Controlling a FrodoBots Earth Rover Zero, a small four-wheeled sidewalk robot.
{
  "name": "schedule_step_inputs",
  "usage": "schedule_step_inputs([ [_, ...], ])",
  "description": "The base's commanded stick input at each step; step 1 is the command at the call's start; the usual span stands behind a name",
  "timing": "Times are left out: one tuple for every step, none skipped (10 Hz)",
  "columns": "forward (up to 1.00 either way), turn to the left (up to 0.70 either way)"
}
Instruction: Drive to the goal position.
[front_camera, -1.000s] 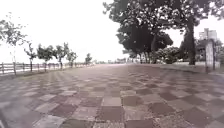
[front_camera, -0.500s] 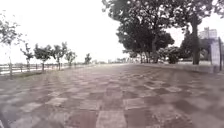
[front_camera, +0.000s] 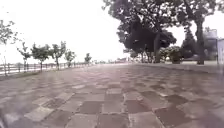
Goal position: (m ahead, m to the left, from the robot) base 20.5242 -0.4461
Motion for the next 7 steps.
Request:
schedule_step_inputs([
  [1.00,0.00],
  [1.00,0.00],
  [1.00,0.00],
  [1.00,0.00],
  [1.00,0.00],
  [1.00,0.00],
  [1.00,0.00],
])
